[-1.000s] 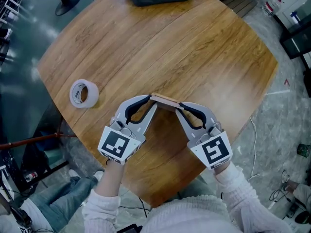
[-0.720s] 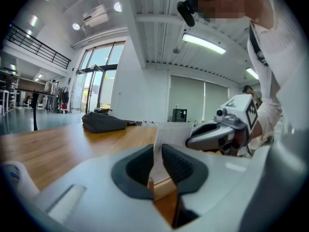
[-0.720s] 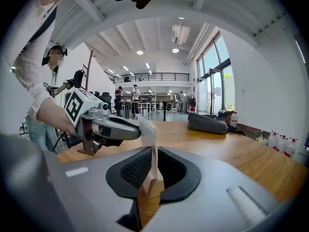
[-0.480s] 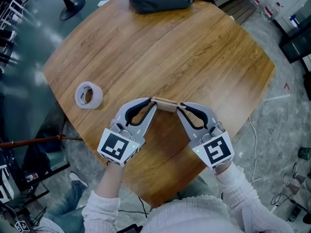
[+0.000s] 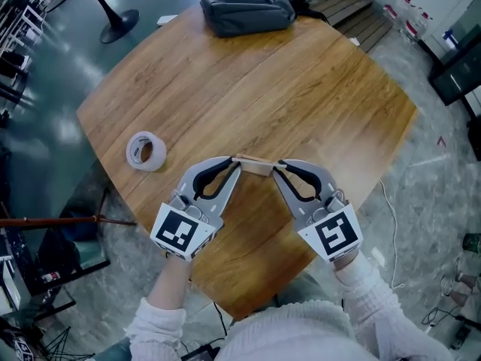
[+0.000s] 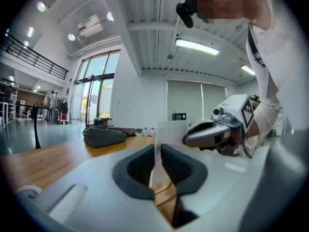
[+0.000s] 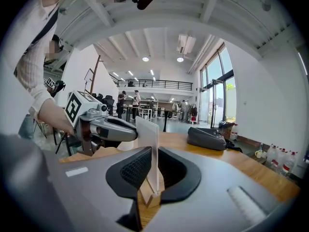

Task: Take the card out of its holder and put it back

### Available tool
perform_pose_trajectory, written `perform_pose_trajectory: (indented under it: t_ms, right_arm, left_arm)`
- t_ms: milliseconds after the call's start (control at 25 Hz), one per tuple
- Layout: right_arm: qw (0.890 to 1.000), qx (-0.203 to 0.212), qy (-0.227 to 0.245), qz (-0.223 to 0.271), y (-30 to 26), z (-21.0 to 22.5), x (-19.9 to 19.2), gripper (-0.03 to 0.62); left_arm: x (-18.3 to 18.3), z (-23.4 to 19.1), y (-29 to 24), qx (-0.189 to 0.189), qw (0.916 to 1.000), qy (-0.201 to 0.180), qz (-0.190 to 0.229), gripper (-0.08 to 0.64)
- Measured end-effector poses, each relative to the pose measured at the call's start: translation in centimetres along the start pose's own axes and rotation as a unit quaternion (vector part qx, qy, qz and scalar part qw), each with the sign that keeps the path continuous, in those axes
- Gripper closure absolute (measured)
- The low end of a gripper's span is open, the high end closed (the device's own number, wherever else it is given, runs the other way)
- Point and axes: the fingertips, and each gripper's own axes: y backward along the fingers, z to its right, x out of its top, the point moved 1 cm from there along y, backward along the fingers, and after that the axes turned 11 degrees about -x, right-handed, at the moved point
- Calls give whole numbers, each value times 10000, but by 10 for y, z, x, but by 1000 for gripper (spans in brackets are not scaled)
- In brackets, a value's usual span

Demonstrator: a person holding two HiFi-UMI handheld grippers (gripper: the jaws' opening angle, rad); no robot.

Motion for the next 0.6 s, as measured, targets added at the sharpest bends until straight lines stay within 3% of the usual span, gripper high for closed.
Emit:
perform_pose_trajectory:
  t_ms: [600]
  right_arm:
    - [9995,14,102,301,63,-17,39,555]
  left_arm:
    - [39,56,32,280,9993,-145,200,514]
